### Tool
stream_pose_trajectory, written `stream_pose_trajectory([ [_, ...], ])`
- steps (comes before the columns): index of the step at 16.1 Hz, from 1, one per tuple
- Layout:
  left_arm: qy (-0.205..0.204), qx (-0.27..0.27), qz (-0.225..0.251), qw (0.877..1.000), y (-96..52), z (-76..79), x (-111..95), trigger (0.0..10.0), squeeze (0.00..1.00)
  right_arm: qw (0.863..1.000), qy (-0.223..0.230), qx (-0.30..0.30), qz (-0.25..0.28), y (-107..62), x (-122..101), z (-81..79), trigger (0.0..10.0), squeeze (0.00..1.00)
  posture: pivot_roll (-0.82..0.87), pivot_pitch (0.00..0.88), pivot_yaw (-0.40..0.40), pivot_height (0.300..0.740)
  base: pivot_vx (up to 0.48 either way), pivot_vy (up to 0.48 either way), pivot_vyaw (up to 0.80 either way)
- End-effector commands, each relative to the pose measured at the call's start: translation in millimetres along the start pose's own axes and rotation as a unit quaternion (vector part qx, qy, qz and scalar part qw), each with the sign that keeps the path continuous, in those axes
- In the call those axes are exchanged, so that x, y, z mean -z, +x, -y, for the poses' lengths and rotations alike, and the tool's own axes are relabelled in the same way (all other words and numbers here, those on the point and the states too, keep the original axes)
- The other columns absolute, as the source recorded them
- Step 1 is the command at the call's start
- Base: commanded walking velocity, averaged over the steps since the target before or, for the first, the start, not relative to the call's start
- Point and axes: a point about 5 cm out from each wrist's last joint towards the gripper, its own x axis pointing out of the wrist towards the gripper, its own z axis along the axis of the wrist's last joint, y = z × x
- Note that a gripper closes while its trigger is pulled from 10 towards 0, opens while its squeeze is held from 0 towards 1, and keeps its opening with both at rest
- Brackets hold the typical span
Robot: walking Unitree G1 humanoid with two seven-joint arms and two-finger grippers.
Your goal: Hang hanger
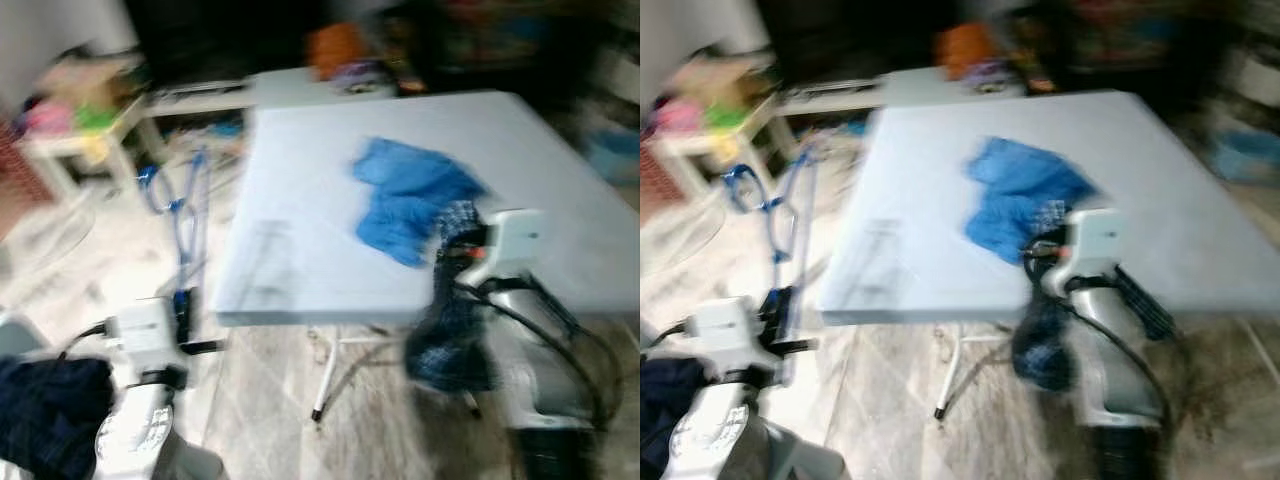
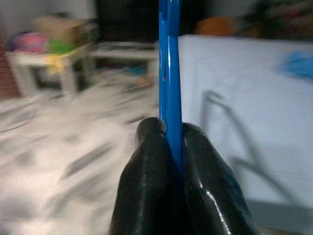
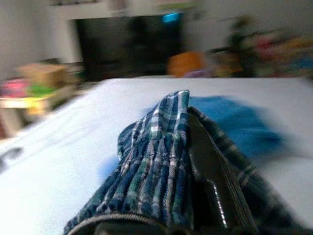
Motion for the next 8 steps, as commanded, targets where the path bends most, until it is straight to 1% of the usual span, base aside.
stream_pose_trajectory([
  [1, 0.001, 0.007, 0.010, 1.000, 1.5, 4.6, -5.6, 10.0, 0.00, 1.000, -0.004, 0.008, -0.005, -2.3, 3.1, 5.3, 10.0, 0.00, 0.00, 0.000, 0.062, 0.740, 0.322, 0.000, 0.58],
  [2, 0.002, 0.008, 0.009, 1.000, 1.0, 4.0, -6.0, 10.0, 0.00, 1.000, -0.002, 0.004, -0.005, -2.4, 4.1, 2.7, 10.0, 0.00, 0.00, 0.000, 0.066, 0.740, 0.319, 0.000, 0.58],
  [4, 0.003, 0.008, 0.005, 1.000, 0.9, 3.9, -5.0, 10.0, 0.00, 1.000, 0.003, 0.007, -0.004, -2.4, 4.2, 2.4, 10.0, 0.00, 0.00, 0.000, 0.070, 0.740, 0.300, 0.000, 0.00],
  [8, 0.005, 0.016, -0.008, 1.000, 1.0, 8.2, -1.9, 10.0, 0.00, 1.000, 0.002, 0.030, -0.001, -0.9, 2.0, 8.2, 10.0, 0.00, -0.01, 0.000, 0.064, 0.740, 0.000, 0.000, 0.00],
])
